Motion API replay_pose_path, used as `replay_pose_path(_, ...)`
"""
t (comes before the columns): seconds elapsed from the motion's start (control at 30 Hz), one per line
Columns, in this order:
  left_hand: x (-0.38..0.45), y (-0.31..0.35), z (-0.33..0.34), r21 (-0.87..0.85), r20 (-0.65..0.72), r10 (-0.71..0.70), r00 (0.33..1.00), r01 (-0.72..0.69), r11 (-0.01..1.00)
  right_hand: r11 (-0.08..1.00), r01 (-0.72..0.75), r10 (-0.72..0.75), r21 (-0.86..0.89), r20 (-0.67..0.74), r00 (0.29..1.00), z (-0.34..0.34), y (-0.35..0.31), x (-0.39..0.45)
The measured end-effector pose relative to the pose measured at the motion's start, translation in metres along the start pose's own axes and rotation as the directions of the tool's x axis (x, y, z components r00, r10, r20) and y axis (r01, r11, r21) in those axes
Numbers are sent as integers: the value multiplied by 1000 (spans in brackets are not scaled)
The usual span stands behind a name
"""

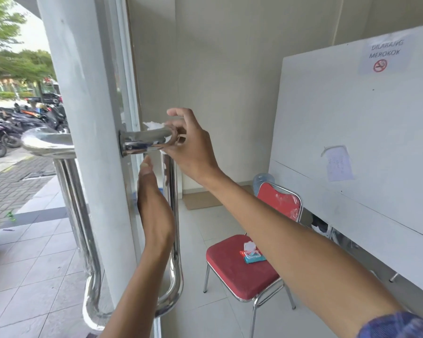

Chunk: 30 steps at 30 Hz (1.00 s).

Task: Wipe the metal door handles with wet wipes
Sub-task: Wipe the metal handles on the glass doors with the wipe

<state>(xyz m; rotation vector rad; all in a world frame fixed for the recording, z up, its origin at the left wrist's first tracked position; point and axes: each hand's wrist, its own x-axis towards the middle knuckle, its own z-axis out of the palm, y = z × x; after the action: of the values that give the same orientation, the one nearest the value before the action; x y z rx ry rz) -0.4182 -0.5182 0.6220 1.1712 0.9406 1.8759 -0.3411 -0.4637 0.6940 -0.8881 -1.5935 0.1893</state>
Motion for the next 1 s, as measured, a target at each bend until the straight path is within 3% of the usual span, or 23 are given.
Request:
replay_pose_path(0.27,-15,23,3,-15,74,5,997,-4,1000,967,183,-168,-176,94,981,-13,-5,-2)
replay_pose_path(0.47,-26,40,-4,-15,120,-45,992,47,999,934,252,-188,-254,249,950,-31,-23,-1)
replay_pose_path(0.73,-32,60,-6,-42,172,-23,985,31,999,938,257,-192,-233,268,944,-43,-36,-4)
replay_pose_path(1.0,-42,78,-18,-1,238,-9,971,9,1000,980,151,-121,-129,219,968,-50,-46,-8)
